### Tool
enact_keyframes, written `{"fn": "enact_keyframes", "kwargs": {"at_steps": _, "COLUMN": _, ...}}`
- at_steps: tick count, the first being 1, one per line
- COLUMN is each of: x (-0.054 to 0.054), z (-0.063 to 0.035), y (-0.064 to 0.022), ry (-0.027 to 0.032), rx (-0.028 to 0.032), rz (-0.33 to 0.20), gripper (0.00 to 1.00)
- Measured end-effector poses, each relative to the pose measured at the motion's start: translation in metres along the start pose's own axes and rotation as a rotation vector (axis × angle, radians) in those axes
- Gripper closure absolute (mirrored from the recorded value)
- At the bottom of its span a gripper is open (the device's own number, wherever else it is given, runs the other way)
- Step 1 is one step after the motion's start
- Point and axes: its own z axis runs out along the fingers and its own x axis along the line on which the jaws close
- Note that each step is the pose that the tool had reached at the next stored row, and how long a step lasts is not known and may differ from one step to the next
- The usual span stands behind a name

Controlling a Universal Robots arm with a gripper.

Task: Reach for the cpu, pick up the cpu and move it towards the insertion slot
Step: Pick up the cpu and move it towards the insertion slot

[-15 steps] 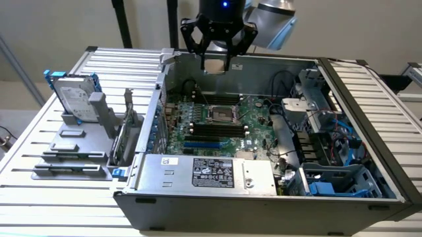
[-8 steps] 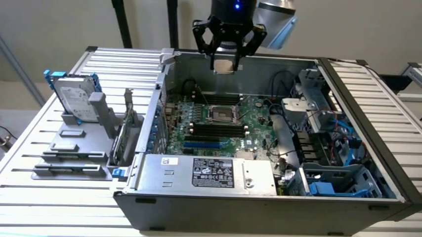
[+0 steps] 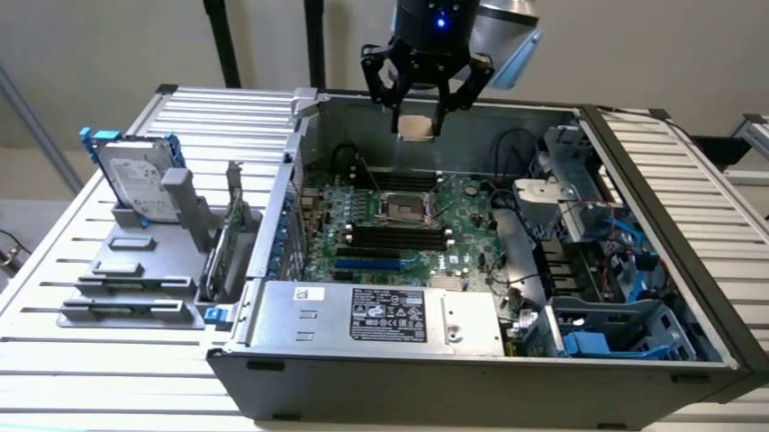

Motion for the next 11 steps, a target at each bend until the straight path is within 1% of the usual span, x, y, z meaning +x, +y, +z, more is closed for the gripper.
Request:
{"fn": "enact_keyframes", "kwargs": {"at_steps": 1, "x": 0.0, "z": 0.0009, "y": 0.0012, "ry": -0.0003, "rx": 0.0065, "rz": 0.001, "gripper": 0.45}}
{"fn": "enact_keyframes", "kwargs": {"at_steps": 3, "x": 0.0, "z": 0.0019, "y": 0.0044, "ry": -0.0007, "rx": 0.0298, "rz": 0.001, "gripper": 0.45}}
{"fn": "enact_keyframes", "kwargs": {"at_steps": 4, "x": 0.0, "z": 0.0021, "y": 0.0061, "ry": -0.0007, "rx": 0.0388, "rz": 0.001, "gripper": 0.45}}
{"fn": "enact_keyframes", "kwargs": {"at_steps": 5, "x": 0.0, "z": 0.0024, "y": 0.0078, "ry": -0.0008, "rx": 0.0428, "rz": 0.001, "gripper": 0.45}}
{"fn": "enact_keyframes", "kwargs": {"at_steps": 7, "x": 0.0, "z": 0.0029, "y": 0.0119, "ry": -0.0009, "rx": 0.044, "rz": 0.002, "gripper": 0.45}}
{"fn": "enact_keyframes", "kwargs": {"at_steps": 11, "x": -0.001, "z": 0.0035, "y": 0.018, "ry": -0.0012, "rx": 0.044, "rz": 0.004, "gripper": 0.45}}
